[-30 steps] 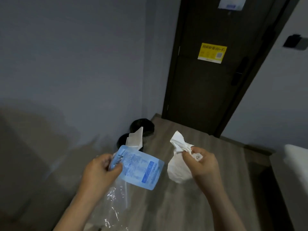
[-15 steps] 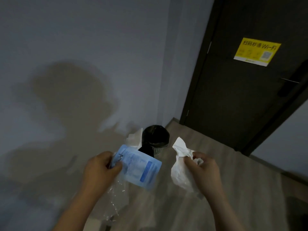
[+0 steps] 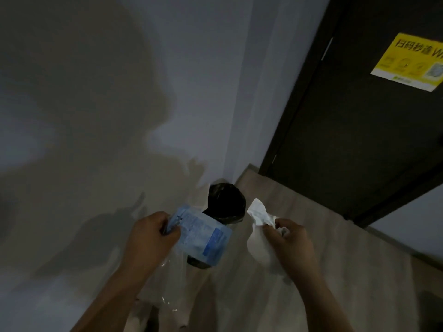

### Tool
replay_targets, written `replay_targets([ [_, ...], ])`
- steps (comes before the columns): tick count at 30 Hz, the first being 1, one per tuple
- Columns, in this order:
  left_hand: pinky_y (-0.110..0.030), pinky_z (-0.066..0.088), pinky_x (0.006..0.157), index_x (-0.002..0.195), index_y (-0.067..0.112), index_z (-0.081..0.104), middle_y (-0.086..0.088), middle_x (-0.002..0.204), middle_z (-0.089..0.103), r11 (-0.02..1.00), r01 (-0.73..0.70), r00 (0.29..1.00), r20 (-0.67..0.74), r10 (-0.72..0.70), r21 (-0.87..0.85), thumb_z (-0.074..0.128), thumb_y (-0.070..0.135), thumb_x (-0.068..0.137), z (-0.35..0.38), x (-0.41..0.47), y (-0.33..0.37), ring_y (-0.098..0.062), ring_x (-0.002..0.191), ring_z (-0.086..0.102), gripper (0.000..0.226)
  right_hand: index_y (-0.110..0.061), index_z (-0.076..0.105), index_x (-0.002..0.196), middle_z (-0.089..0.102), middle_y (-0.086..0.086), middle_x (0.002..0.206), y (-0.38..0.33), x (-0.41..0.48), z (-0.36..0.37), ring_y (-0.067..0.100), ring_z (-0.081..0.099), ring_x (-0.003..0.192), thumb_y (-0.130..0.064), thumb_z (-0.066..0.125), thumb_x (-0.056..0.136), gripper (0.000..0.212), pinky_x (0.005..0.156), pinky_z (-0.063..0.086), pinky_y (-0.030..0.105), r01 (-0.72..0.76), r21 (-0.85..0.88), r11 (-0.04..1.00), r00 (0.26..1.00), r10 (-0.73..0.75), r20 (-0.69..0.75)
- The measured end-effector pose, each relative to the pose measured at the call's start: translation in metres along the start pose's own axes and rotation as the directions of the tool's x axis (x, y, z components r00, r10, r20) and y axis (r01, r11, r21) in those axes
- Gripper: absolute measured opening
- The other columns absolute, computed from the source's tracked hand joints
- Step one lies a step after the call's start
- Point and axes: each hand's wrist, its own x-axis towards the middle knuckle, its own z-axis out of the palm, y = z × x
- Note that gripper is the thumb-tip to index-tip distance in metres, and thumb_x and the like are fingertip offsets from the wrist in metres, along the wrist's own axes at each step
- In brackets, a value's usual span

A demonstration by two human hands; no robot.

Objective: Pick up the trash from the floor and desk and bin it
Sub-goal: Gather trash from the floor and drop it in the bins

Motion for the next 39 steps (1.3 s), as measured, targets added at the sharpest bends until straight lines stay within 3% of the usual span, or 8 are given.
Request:
replay_targets([
  [8,-0.010,0.037,0.048,0.053,0.018,0.045,0.004,0.046,0.045,0.985,0.135,0.985,0.097,-0.145,0.104,0.069,0.011,0.078,0.061,0.079,-0.025,-0.004,0.042,0.043,0.035,-0.013,0.067,0.085,0.066,0.009,0.073,0.027,0.114,0.036,0.024,0.064,0.068,-0.024,0.063,0.089,0.013,0.064,0.052,0.038,-0.036,-0.081,0.996,0.986,0.049,0.160],
  [13,-0.020,0.028,0.049,0.068,0.011,0.060,-0.003,0.063,0.058,0.944,0.253,0.951,0.127,-0.283,0.212,0.067,0.013,0.081,0.116,0.107,-0.047,-0.019,0.058,0.053,0.015,-0.001,0.065,0.085,0.063,0.018,0.072,0.064,0.191,0.064,0.013,0.049,0.054,-0.020,0.062,0.090,0.020,0.049,0.036,0.014,-0.027,-0.088,0.996,0.963,0.050,0.266],
  [17,-0.023,0.035,0.054,0.065,0.013,0.052,-0.002,0.062,0.056,0.881,0.425,0.880,0.135,-0.456,0.210,0.062,0.015,0.088,0.168,0.123,-0.074,-0.012,0.055,0.047,0.025,0.000,0.065,0.079,0.053,0.001,0.059,0.091,0.248,0.087,0.003,0.043,0.048,-0.017,0.063,0.090,0.021,0.046,0.037,0.010,-0.059,-0.079,0.995,0.940,0.082,0.333],
  [20,-0.019,0.032,0.050,0.061,0.023,0.044,0.005,0.059,0.050,0.822,0.530,0.814,0.147,-0.562,0.208,0.059,0.020,0.090,0.207,0.137,-0.100,-0.007,0.056,0.048,0.033,0.000,0.064,0.079,0.056,0.003,0.061,0.113,0.284,0.116,0.005,0.045,0.050,-0.018,0.062,0.091,0.021,0.047,0.037,0.010,-0.050,-0.096,0.994,0.930,0.082,0.357],
  [22,-0.024,0.034,0.053,0.062,0.022,0.043,0.003,0.061,0.051,0.781,0.587,0.769,0.155,-0.620,0.214,0.057,0.020,0.090,0.233,0.148,-0.122,-0.016,0.061,0.054,0.032,0.001,0.060,0.075,0.055,0.004,0.061,0.131,0.304,0.140,0.005,0.042,0.049,-0.018,0.061,0.091,0.025,0.047,0.036,0.011,-0.036,-0.109,0.993,0.920,0.076,0.385],
  [27,-0.027,0.038,0.066,0.090,0.004,0.060,-0.016,0.090,0.065,0.727,0.621,0.702,0.204,-0.682,0.292,0.058,0.021,0.090,0.304,0.175,-0.189,-0.029,0.080,0.060,0.017,-0.002,0.050,0.066,0.043,-0.003,0.054,0.187,0.340,0.209,0.004,0.037,0.045,-0.017,0.061,0.091,0.031,0.047,0.033,0.013,-0.028,-0.131,0.991,0.893,0.083,0.443],
  [34,-0.037,0.047,0.074,0.104,-0.001,0.062,-0.021,0.101,0.066,0.662,0.687,0.662,0.117,-0.740,0.301,0.055,0.021,0.092,0.397,0.190,-0.282,-0.036,0.090,0.062,0.026,-0.005,0.051,0.065,0.048,0.002,0.056,0.271,0.367,0.278,0.005,0.041,0.047,-0.019,0.060,0.091,0.032,0.048,0.034,0.014,-0.009,-0.145,0.989,0.899,0.071,0.432],
  [39,-0.034,0.040,0.080,0.115,-0.005,0.059,-0.026,0.113,0.062,0.664,0.709,0.674,0.051,-0.737,0.236,0.057,0.016,0.090,0.459,0.202,-0.337,-0.039,0.104,0.058,0.033,-0.015,0.061,0.071,0.060,0.001,0.064,0.326,0.377,0.317,0.006,0.055,0.056,-0.024,0.061,0.091,0.022,0.050,0.039,0.014,-0.052,-0.160,0.986,0.907,0.114,0.405],
])
